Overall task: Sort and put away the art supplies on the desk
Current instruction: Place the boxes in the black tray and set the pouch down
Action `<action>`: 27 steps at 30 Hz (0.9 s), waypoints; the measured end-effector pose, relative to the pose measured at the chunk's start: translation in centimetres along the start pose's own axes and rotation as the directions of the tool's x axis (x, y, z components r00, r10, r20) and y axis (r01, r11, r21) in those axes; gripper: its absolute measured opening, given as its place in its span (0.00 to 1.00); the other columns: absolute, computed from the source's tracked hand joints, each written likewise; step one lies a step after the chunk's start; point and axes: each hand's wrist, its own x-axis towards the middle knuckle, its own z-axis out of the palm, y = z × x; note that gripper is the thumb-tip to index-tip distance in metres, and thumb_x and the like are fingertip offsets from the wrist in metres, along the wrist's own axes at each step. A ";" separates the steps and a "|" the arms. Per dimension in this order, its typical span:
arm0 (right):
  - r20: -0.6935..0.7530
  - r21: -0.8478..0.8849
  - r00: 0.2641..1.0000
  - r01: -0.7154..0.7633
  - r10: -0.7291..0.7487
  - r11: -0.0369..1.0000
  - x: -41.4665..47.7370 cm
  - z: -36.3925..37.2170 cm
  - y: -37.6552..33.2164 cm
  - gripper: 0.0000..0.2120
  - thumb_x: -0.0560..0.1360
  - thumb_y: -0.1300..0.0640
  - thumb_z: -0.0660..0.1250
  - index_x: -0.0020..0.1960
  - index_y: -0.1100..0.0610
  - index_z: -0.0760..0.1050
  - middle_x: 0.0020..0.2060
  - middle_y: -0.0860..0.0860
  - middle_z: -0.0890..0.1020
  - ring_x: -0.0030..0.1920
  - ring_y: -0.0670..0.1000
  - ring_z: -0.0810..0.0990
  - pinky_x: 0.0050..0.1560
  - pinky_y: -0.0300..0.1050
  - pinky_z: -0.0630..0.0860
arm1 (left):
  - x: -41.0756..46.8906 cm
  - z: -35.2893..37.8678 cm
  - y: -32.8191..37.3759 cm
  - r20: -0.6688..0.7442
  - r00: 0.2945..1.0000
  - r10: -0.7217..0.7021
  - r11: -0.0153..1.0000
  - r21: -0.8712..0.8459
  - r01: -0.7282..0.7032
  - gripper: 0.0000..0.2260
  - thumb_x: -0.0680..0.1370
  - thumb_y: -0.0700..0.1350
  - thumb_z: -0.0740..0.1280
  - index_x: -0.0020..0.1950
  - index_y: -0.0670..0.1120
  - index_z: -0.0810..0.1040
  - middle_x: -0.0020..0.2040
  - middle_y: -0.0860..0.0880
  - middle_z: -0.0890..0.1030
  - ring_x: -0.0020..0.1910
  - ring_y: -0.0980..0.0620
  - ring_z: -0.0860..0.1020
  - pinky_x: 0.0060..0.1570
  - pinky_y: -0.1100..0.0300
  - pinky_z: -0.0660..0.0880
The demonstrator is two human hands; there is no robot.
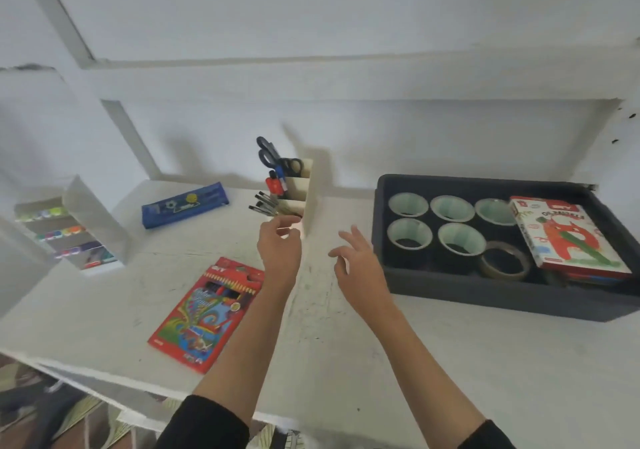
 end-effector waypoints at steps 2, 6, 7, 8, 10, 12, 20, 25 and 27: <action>0.074 0.027 0.997 0.002 -0.004 1.000 -1.0 4.0 -2.0 0.11 0.79 0.61 0.59 0.56 0.55 0.79 0.72 0.48 0.66 0.75 0.44 0.52 0.60 0.21 0.44 | 1.8 -4.6 -2.9 -0.029 0.999 -0.032 0.992 0.120 0.035 0.11 0.77 0.35 0.62 0.49 0.50 0.79 0.52 0.52 0.73 0.50 0.53 0.74 0.51 0.57 0.75; 0.270 0.076 0.962 -0.067 0.044 0.995 -3.3 11.3 -4.9 0.15 0.79 0.62 0.57 0.64 0.58 0.74 0.73 0.50 0.63 0.76 0.45 0.48 0.69 0.33 0.52 | 5.2 -13.5 -9.7 0.061 0.993 -0.099 0.871 0.488 0.057 0.12 0.74 0.37 0.64 0.56 0.43 0.79 0.57 0.40 0.74 0.58 0.41 0.74 0.59 0.52 0.70; 0.310 0.042 0.948 -0.088 0.071 0.995 -3.9 12.5 -5.1 0.17 0.80 0.60 0.56 0.68 0.58 0.70 0.74 0.51 0.60 0.76 0.47 0.47 0.71 0.35 0.50 | 5.6 -15.0 -11.1 0.098 0.982 -0.161 0.791 0.607 0.070 0.14 0.75 0.40 0.64 0.60 0.43 0.76 0.60 0.39 0.71 0.62 0.40 0.71 0.60 0.50 0.68; 0.346 -0.001 0.933 -0.106 0.100 0.994 -4.4 13.6 -5.4 0.19 0.81 0.59 0.56 0.71 0.59 0.66 0.75 0.52 0.58 0.76 0.48 0.47 0.72 0.38 0.47 | 5.6 -16.3 -12.4 0.125 0.965 -0.228 0.699 0.712 0.073 0.17 0.76 0.42 0.64 0.64 0.44 0.72 0.63 0.40 0.68 0.64 0.40 0.67 0.61 0.48 0.67; 0.387 -0.097 0.909 -0.127 0.155 0.987 -5.5 15.4 -5.9 0.22 0.81 0.56 0.55 0.74 0.58 0.60 0.76 0.53 0.53 0.76 0.50 0.45 0.73 0.43 0.43 | 5.4 -18.2 -14.3 0.179 0.935 -0.307 0.572 0.820 0.030 0.20 0.79 0.48 0.62 0.68 0.44 0.66 0.67 0.42 0.64 0.67 0.41 0.64 0.61 0.44 0.66; 0.375 -0.186 0.912 -0.103 0.168 0.977 -6.5 16.7 -6.0 0.24 0.81 0.53 0.54 0.76 0.55 0.56 0.77 0.54 0.50 0.76 0.51 0.44 0.74 0.47 0.39 | 4.9 -19.1 -15.7 0.225 0.936 -0.270 0.529 0.847 -0.050 0.20 0.80 0.53 0.60 0.69 0.44 0.65 0.68 0.43 0.65 0.67 0.42 0.64 0.60 0.43 0.68; 0.375 -0.332 0.918 -0.002 0.133 0.943 -7.2 17.8 -5.2 0.43 0.66 0.34 0.30 0.77 0.51 0.49 0.77 0.51 0.46 0.76 0.51 0.41 0.72 0.46 0.35 | 5.0 -19.2 -16.2 0.210 0.955 -0.210 0.697 0.717 -0.004 0.23 0.74 0.51 0.71 0.65 0.43 0.71 0.62 0.41 0.70 0.63 0.42 0.68 0.59 0.47 0.71; 0.440 -0.121 0.883 -0.118 0.160 0.986 -6.7 16.5 -5.3 0.32 0.78 0.37 0.53 0.76 0.50 0.55 0.77 0.47 0.50 0.76 0.48 0.42 0.72 0.44 0.37 | 4.7 -19.4 -15.6 0.233 0.901 -0.366 0.876 0.413 0.250 0.22 0.67 0.38 0.78 0.55 0.42 0.71 0.51 0.43 0.80 0.48 0.45 0.80 0.50 0.49 0.79; 0.425 0.117 0.886 -0.257 0.185 0.959 -6.4 15.3 -5.9 0.26 0.78 0.45 0.60 0.74 0.52 0.62 0.73 0.45 0.60 0.75 0.46 0.49 0.73 0.46 0.47 | 4.5 -19.3 -14.6 0.281 0.879 -0.386 0.911 0.263 0.317 0.22 0.67 0.32 0.76 0.55 0.42 0.70 0.50 0.41 0.80 0.45 0.46 0.80 0.44 0.52 0.79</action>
